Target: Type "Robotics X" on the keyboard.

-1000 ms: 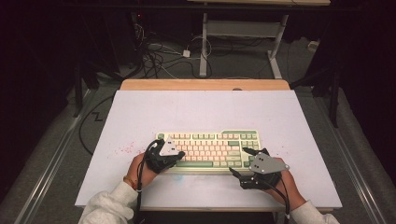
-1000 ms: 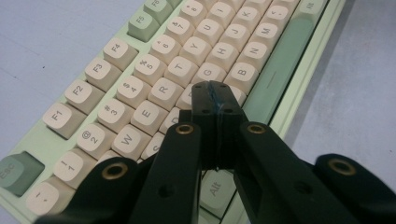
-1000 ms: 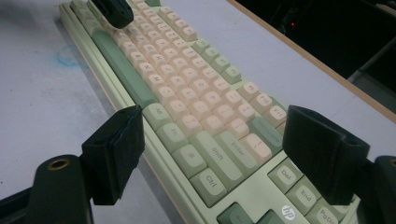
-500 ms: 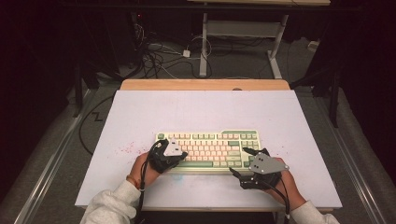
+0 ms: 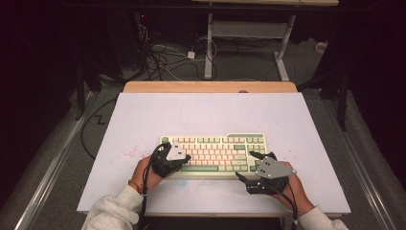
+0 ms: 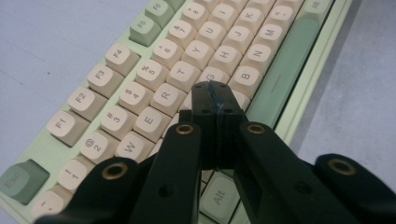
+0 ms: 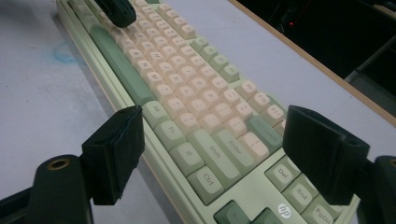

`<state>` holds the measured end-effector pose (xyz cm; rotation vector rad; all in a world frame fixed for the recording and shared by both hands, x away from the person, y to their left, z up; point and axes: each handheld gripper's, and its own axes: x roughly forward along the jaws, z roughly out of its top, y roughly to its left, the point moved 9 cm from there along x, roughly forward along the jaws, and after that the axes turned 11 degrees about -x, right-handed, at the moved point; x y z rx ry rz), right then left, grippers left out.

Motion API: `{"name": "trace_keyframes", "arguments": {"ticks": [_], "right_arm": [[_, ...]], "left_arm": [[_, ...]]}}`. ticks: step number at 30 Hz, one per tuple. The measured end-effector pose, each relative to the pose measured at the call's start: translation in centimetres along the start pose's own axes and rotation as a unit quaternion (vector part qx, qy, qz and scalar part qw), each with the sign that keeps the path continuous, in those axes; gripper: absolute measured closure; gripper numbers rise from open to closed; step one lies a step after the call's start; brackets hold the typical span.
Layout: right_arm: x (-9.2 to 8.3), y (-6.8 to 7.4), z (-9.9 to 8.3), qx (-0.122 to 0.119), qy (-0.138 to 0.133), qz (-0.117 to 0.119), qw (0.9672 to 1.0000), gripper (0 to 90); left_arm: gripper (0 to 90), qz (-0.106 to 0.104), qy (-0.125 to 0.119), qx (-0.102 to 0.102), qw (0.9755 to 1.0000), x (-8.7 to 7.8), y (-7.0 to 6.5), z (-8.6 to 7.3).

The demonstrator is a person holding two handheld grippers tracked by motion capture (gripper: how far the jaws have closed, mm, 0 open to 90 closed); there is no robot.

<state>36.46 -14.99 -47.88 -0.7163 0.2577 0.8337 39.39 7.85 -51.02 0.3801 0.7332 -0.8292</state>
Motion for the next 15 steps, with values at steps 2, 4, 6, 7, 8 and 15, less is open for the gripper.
{"name": "trace_keyframes", "arguments": {"ticks": [2, 4, 6, 7, 8, 15], "right_arm": [[-0.02, -0.04, 0.01, 0.001, 0.000, -0.001, 1.0000, 21.8], [-0.04, -0.04, 0.02, 0.000, 0.000, -0.001, 1.0000, 21.8], [-0.03, -0.03, 0.02, 0.000, 0.000, -0.001, 1.0000, 21.8], [-0.03, -0.03, 0.02, 0.000, 0.000, -0.001, 1.0000, 21.8], [-0.03, -0.03, 0.03, -0.001, 0.000, -0.001, 1.0000, 21.8], [0.01, 0.03, -0.04, -0.002, 0.002, 0.000, 1.0000, 21.8]], "left_arm": [[88.0, 0.000, -0.004, -0.003, 1.0000, -0.15, 0.03, 0.11], [88.0, 0.001, -0.005, -0.001, 1.0000, -0.31, 0.10, 0.15], [88.0, 0.002, -0.009, -0.004, 0.9999, -0.47, 0.19, 0.24], [88.0, 0.003, -0.010, -0.004, 0.9999, -0.52, 0.25, 0.25], [88.0, 0.004, -0.010, -0.004, 0.9999, -0.59, 0.32, 0.24], [88.0, 0.010, -0.013, -0.007, 0.9998, -0.83, 0.76, 0.17]]}}
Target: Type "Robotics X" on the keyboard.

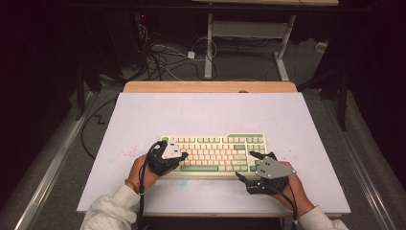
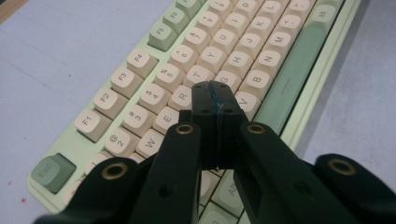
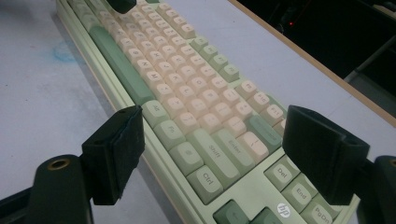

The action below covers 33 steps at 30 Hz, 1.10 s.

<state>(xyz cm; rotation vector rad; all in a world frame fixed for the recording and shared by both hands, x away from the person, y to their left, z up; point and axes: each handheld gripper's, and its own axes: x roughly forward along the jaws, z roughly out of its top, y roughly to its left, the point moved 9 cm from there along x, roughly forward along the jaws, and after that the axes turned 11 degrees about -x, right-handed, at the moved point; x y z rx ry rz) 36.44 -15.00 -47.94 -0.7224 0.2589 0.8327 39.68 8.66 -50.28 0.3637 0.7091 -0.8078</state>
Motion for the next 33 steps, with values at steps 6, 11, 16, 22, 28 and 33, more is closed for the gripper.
{"name": "trace_keyframes", "arguments": {"ticks": [6, 11, 16, 22, 28, 33], "right_arm": [[0.0, 0.0, 0.0, 0.000, 0.000, 0.000, 1.0000, 21.8], [0.0, -0.1, 0.0, 0.000, 0.001, -0.002, 1.0000, 21.8], [0.0, -0.1, 0.0, 0.000, 0.001, -0.002, 1.0000, 21.8], [0.0, 0.0, 0.0, 0.000, 0.002, -0.001, 1.0000, 21.9], [0.1, 0.0, 0.0, -0.001, 0.002, 0.000, 1.0000, 21.8], [0.1, 0.1, -0.1, -0.001, 0.003, 0.001, 1.0000, 21.8]], "left_arm": [[88.0, 0.003, 0.000, -0.006, 1.0000, -0.1, 0.6, -0.1], [88.0, 0.005, -0.001, -0.010, 0.9999, -0.1, 0.9, -0.2], [88.0, 0.005, 0.001, -0.014, 0.9999, 0.0, 1.1, -0.3], [88.0, 0.007, 0.011, -0.015, 0.9998, 0.4, 1.4, -0.7], [88.0, 0.009, 0.015, -0.017, 0.9997, 0.6, 1.6, -0.9], [87.9, 0.011, 0.017, -0.017, 0.9997, 0.6, 1.7, -1.0]]}}
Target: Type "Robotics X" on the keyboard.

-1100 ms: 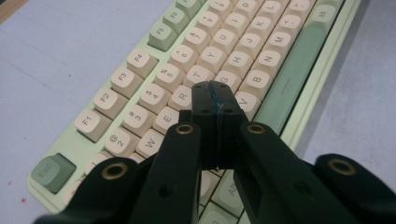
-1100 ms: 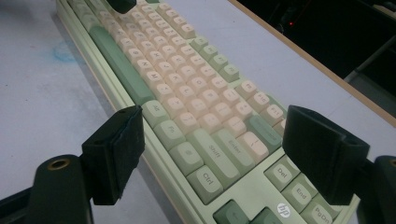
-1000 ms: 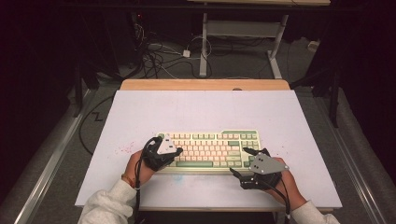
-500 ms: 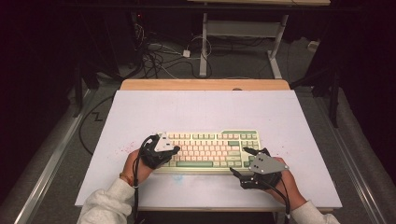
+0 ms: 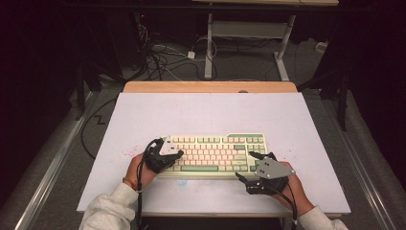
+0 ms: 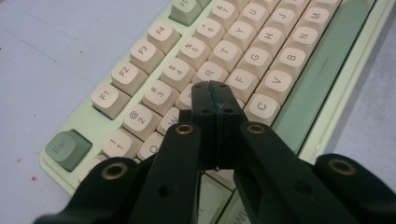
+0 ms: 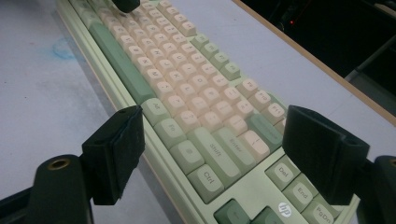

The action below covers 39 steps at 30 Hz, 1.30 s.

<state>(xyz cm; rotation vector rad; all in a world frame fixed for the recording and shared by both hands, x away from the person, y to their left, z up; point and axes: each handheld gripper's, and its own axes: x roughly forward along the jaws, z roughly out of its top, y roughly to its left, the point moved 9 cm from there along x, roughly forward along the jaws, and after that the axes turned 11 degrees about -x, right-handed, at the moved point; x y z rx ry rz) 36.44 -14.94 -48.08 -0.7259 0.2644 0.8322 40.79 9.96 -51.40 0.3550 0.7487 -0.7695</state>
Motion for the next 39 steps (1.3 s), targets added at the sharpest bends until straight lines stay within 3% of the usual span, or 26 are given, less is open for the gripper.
{"name": "trace_keyframes", "arguments": {"ticks": [39], "right_arm": [[-0.03, 0.16, 0.05, -0.006, 0.001, 0.001, 1.0000, 22.1]], "left_arm": [[87.8, 0.008, 0.006, 0.004, 0.9999, 0.23, 0.25, -0.41]]}}
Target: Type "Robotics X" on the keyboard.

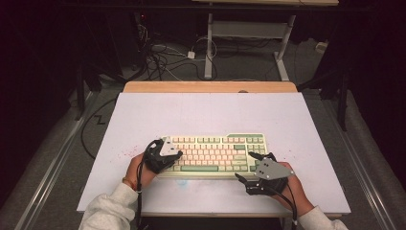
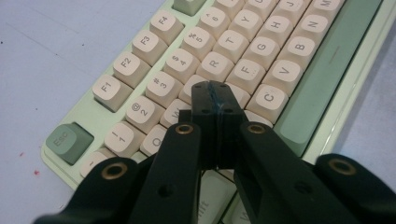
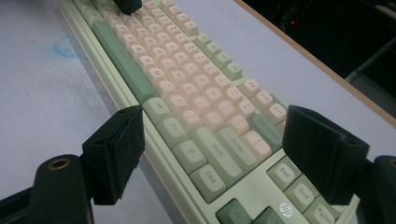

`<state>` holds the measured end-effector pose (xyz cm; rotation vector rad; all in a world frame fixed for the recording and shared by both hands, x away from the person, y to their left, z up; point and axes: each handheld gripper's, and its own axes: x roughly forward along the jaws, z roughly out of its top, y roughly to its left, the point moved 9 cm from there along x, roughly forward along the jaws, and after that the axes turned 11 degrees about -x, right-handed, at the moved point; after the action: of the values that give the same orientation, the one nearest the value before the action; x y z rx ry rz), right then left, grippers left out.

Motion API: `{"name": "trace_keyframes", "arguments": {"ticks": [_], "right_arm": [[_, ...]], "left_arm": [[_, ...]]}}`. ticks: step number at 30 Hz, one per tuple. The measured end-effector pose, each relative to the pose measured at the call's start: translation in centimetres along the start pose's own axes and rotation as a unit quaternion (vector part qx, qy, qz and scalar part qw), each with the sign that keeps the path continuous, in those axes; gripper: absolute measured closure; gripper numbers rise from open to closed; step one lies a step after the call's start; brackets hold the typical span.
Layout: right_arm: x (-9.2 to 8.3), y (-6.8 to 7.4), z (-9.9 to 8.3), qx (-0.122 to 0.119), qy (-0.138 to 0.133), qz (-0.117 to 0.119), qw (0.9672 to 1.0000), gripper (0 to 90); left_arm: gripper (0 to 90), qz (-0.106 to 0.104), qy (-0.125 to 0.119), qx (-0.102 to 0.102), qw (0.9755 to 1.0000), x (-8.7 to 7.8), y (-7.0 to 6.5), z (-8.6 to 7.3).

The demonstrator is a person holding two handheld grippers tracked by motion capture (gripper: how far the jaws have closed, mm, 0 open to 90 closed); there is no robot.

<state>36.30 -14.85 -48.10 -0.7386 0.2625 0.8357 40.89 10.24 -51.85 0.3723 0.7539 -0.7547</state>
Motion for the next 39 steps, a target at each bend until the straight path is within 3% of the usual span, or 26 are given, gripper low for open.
{"name": "trace_keyframes", "arguments": {"ticks": [27, 39], "right_arm": [[0.1, 0.2, -0.1, -0.007, 0.005, 0.002, 1.0000, 22.1], [0.0, 0.0, -0.1, -0.006, 0.005, 0.000, 1.0000, 22.1]], "left_arm": [[87.9, 0.002, 0.008, 0.001, 1.0000, 0.2, 0.0, -0.3], [87.8, 0.002, -0.018, 0.004, 0.9998, -0.8, -0.3, 0.6]]}}
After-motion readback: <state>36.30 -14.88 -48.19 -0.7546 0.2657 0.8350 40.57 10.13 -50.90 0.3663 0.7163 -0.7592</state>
